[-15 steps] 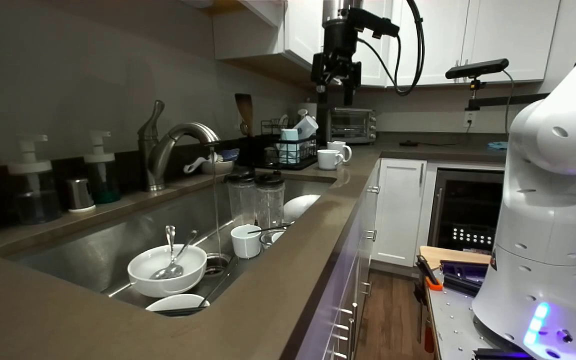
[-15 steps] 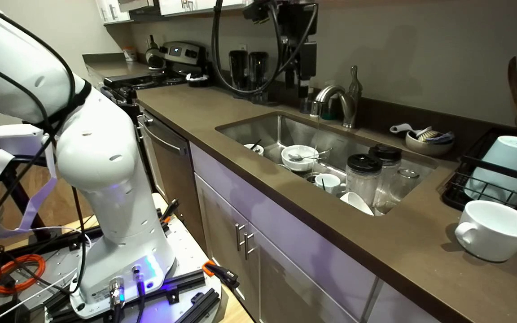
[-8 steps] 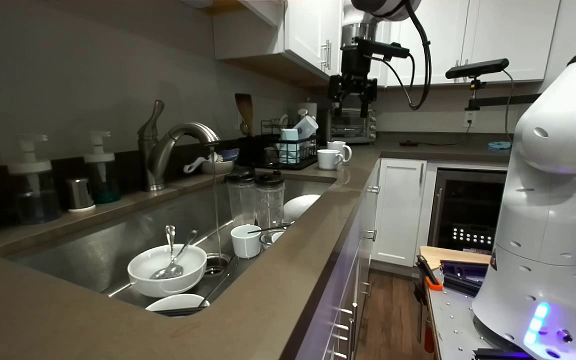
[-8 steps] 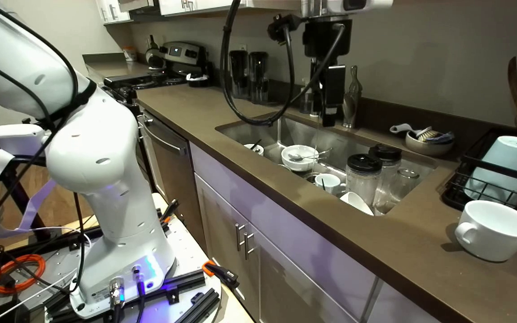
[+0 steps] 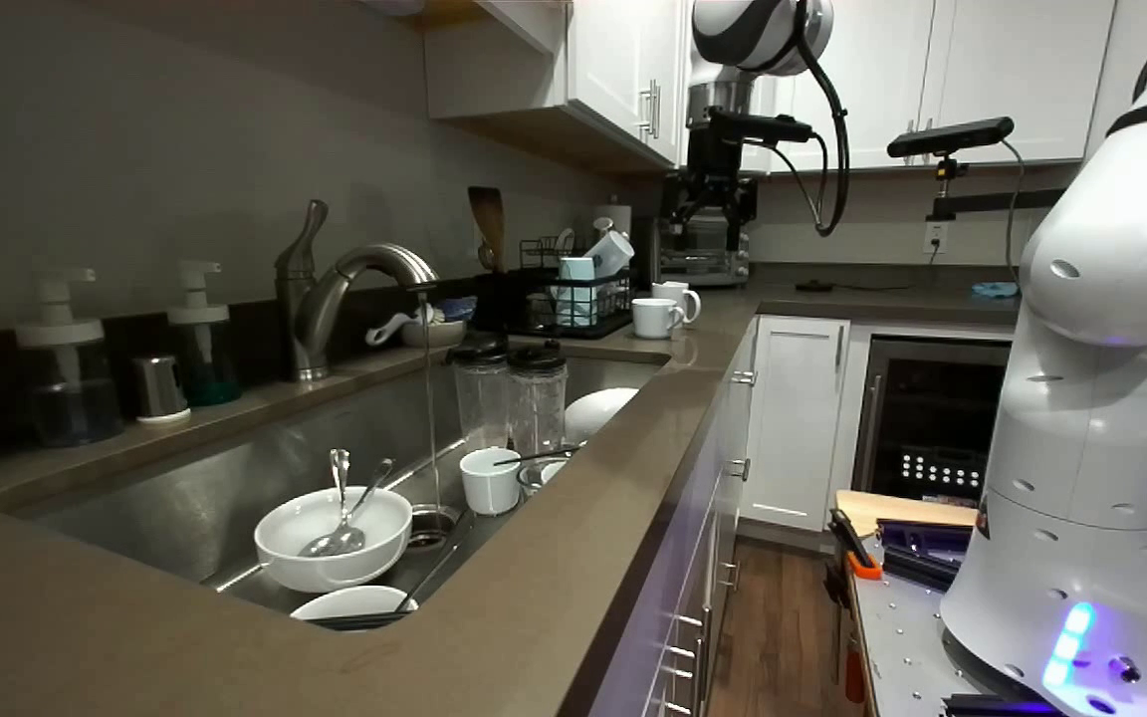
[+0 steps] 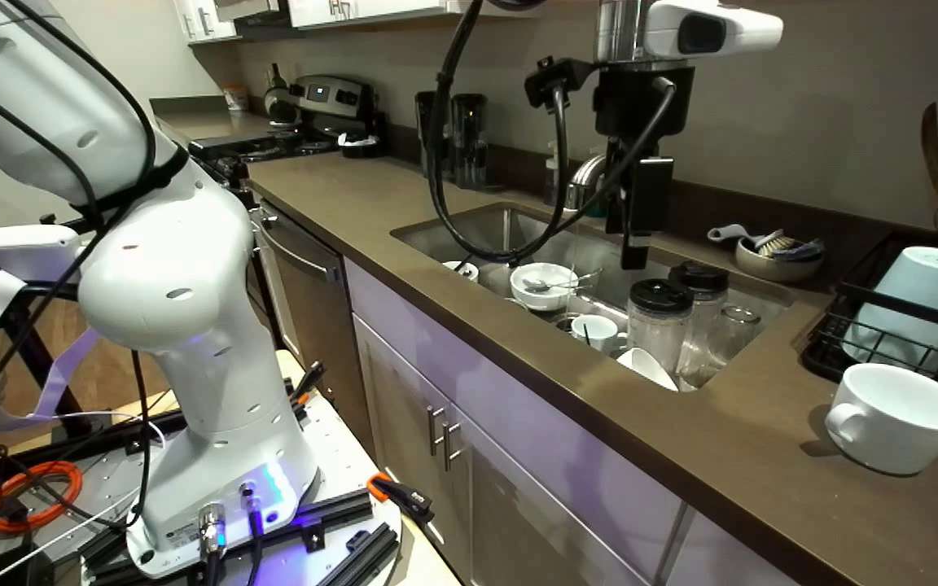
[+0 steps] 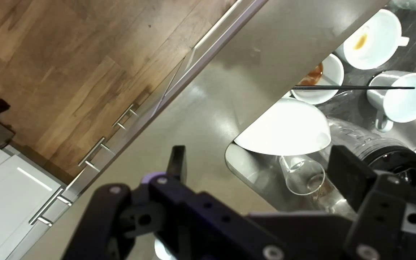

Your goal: Take the smaller mug on the counter, fill it with water and place it on the left side of the counter

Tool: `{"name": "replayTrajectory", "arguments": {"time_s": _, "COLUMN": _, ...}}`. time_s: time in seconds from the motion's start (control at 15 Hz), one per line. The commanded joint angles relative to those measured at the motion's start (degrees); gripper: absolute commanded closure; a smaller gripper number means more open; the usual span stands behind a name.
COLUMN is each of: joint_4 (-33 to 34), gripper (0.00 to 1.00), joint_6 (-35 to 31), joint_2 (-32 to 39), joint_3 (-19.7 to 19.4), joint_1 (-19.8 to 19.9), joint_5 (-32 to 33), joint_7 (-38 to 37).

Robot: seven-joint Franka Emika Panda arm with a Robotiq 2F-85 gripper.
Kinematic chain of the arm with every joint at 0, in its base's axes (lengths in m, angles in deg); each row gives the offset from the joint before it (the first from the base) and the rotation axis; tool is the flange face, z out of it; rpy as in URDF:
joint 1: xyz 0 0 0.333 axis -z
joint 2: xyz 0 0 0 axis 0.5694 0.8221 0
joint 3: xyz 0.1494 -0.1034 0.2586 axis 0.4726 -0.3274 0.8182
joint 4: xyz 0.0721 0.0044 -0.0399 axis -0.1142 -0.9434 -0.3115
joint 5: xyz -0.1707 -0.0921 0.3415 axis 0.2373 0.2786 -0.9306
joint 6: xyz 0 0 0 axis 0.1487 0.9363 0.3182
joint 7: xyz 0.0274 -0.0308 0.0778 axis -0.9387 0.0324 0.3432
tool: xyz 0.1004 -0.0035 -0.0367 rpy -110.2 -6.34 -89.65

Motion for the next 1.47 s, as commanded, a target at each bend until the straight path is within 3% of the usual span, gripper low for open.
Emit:
{"name": "replayTrajectory", "arguments": {"time_s": 0.0, "joint_4": 0.2, "gripper": 0.00, "joint_6": 0.1, "joint_2": 0.1, "joint_3": 0.1, "joint_1": 0.1, "joint_5": -0.1, "joint_7": 0.1}}
{"name": "replayTrajectory", "arguments": {"time_s": 0.33, "joint_4": 0.9, "gripper": 0.00, "joint_6": -1.3, "joint_2": 1.7, "joint_3": -0.2, "joint_1": 0.7, "joint_5": 1.7, "joint_7": 0.3}}
{"name": "replayTrajectory", "arguments": {"time_s": 0.6, "joint_4": 3.2, "gripper": 0.00, "joint_6": -3.2, "joint_2": 4.7, "joint_3": -3.2, "joint_1": 1.6, "joint_5": 2.4, "joint_7": 3.2}}
{"name": "replayTrajectory", "arguments": {"time_s": 1.07, "joint_4": 11.3, "gripper": 0.00, "joint_6": -9.3, "joint_2": 15.7, "joint_3": -10.2, "joint_1": 1.8, "joint_5": -0.9, "joint_7": 10.7}}
{"name": "replayTrajectory", "arguments": {"time_s": 1.4, "joint_4": 16.2, "gripper": 0.00, "joint_6": -10.6, "joint_2": 22.8, "joint_3": -10.9, "joint_1": 1.5, "joint_5": -4.3, "joint_7": 17.4}}
